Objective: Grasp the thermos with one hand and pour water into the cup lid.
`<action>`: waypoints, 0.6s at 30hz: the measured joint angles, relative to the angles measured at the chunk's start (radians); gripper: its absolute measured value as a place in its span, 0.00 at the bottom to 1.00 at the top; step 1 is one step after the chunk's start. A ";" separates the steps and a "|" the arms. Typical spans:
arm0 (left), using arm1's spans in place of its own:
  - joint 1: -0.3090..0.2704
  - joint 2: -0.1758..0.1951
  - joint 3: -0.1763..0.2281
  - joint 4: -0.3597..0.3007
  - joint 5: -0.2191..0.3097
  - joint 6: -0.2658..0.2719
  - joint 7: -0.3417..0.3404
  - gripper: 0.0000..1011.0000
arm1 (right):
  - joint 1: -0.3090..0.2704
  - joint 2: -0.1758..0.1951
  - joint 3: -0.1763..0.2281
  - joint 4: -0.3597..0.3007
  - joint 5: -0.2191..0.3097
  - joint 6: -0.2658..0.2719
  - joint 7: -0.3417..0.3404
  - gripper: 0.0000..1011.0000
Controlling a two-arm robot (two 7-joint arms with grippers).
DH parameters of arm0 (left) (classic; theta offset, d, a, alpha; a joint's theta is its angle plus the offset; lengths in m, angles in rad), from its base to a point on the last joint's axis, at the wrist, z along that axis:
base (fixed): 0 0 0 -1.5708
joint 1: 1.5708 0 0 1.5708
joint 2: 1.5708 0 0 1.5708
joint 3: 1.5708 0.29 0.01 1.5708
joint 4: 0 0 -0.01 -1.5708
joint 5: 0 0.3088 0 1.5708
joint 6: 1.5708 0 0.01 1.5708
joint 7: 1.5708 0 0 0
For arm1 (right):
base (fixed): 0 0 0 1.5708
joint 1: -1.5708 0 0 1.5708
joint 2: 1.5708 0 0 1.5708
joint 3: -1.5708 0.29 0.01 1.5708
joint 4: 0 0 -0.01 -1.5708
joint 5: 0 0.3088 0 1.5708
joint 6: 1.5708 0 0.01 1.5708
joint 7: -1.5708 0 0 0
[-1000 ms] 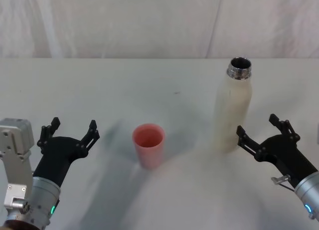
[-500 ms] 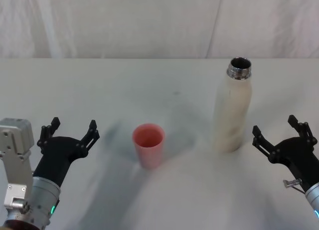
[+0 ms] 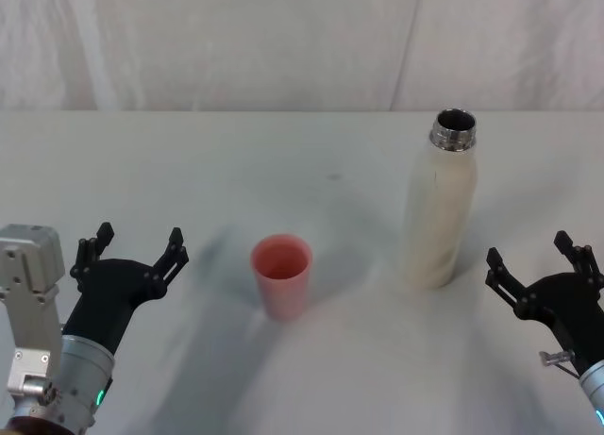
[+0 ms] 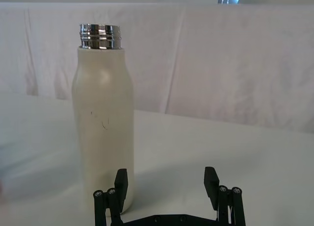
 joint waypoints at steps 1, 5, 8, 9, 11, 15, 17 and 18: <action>0.000 0.000 0.000 0.000 0.000 0.000 0.000 0.99 | 0.000 -0.003 0.002 0.004 0.001 -0.002 0.003 0.99; 0.000 0.000 0.000 0.000 0.000 0.000 0.000 0.99 | -0.003 -0.010 0.006 0.011 0.003 -0.006 0.008 0.99; 0.000 0.000 0.000 0.000 0.000 0.000 0.000 0.99 | -0.004 -0.013 0.008 0.013 0.003 -0.007 0.009 0.99; 0.000 0.000 0.000 0.000 0.000 0.000 0.000 0.99 | -0.006 -0.015 0.008 0.014 0.003 -0.008 0.010 0.99; 0.000 0.000 0.000 0.000 0.000 0.000 0.000 0.99 | -0.006 -0.017 0.009 0.015 0.003 -0.008 0.011 0.99; 0.000 0.000 0.000 0.000 0.000 0.000 0.000 0.99 | -0.007 -0.020 0.010 0.020 0.002 -0.009 0.012 0.99; 0.000 0.000 0.000 0.000 0.000 0.000 0.000 0.99 | -0.007 -0.022 0.010 0.023 0.000 -0.009 0.013 0.99; 0.000 0.000 0.000 0.000 0.000 0.000 0.000 0.99 | -0.007 -0.023 0.010 0.024 0.000 -0.009 0.013 0.99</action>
